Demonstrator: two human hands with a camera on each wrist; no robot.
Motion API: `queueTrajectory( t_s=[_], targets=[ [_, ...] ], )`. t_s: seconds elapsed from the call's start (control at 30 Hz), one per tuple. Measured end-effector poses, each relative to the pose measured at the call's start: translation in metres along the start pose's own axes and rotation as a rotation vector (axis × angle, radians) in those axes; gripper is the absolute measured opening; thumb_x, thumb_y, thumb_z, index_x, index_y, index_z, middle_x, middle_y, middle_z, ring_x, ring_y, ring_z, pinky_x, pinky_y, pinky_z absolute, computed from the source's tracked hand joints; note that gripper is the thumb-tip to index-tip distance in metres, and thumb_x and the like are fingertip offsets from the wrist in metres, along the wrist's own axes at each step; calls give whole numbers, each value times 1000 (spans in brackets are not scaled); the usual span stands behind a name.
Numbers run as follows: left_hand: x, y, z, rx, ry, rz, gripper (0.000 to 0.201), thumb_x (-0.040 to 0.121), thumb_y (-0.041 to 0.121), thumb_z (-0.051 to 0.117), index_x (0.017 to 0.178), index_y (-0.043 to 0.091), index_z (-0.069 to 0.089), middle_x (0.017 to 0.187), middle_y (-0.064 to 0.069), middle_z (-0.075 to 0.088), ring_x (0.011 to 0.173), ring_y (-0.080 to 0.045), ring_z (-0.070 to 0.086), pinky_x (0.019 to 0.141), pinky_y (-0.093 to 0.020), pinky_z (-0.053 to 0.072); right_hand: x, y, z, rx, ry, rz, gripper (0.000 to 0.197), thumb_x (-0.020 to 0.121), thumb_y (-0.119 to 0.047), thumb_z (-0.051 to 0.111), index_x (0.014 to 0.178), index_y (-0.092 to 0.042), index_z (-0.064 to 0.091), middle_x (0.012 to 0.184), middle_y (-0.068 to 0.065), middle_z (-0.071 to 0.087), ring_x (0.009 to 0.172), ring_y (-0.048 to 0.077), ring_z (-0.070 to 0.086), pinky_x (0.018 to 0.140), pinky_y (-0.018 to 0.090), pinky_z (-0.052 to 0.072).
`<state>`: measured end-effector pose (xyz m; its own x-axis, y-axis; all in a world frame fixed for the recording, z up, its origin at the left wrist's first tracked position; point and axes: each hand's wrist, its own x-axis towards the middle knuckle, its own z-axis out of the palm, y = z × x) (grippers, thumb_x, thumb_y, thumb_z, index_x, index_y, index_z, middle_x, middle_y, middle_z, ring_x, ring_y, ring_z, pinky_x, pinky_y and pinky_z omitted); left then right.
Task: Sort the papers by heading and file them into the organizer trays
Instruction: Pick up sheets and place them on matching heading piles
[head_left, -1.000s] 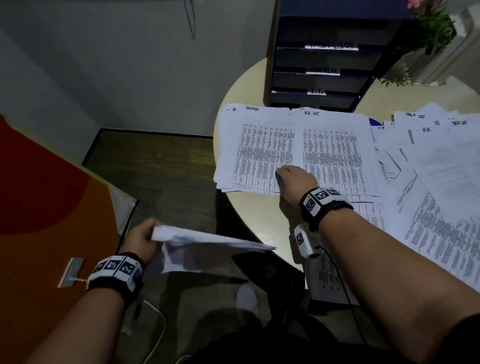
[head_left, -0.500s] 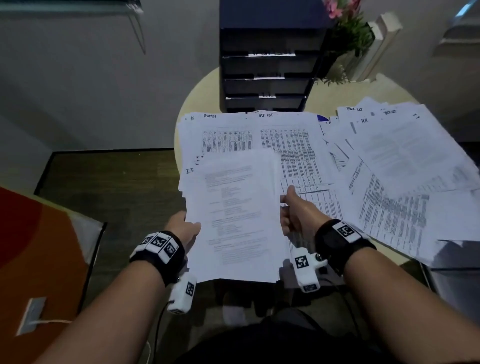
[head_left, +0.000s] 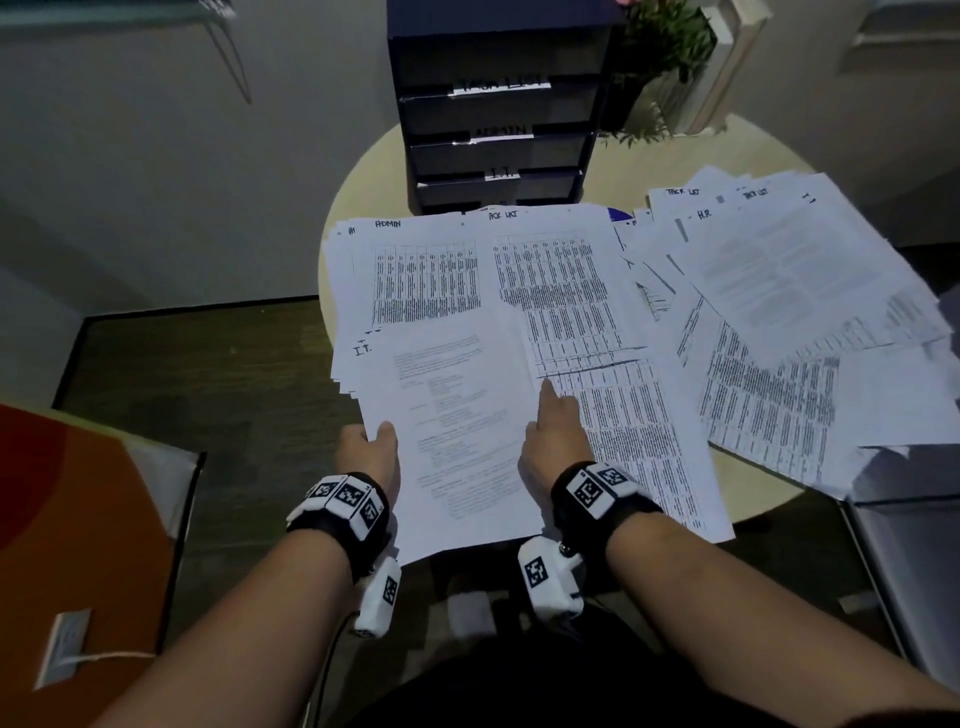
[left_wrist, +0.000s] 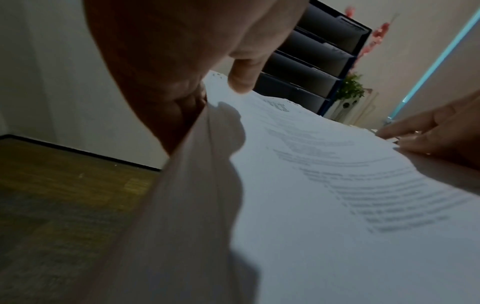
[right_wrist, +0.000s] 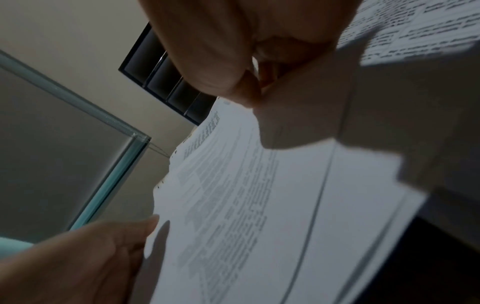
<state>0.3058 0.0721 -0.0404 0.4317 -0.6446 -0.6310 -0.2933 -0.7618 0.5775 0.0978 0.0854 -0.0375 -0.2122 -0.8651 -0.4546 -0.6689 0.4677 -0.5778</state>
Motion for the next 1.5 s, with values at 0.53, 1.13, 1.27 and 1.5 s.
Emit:
queueTrajectory(
  t_s=[0.53,1.13,1.27,1.5],
  targets=[
    [-14,40,10,212,230,278,55,92,31,60,141,19,39,151,-12,23,135,-37,26,113,-46,24,6,16,-78,-330,-37,-94,49,100,-25,45,147,-18,38,142,12,39,130,32,40,105,38,36],
    [-77,151,205,509,-240,670,53,86,40,65,135,29,49,150,-5,24,137,-29,33,114,-43,30,52,208,-304,-82,246,205,26,98,-18,53,120,-10,65,124,10,65,112,27,59,90,29,45],
    [-93,181,263,512,-306,692,55,87,37,66,137,25,48,151,-7,25,138,-29,34,113,-43,34,94,244,-333,-126,209,153,27,97,-19,55,120,-11,67,125,13,64,113,29,59,91,28,43],
    [-110,219,333,356,-375,577,66,80,28,68,137,0,50,142,-15,49,126,-20,55,99,-25,42,147,257,-350,-374,32,-104,51,97,-26,52,147,-22,42,158,6,26,143,26,30,116,41,28]
  ],
)
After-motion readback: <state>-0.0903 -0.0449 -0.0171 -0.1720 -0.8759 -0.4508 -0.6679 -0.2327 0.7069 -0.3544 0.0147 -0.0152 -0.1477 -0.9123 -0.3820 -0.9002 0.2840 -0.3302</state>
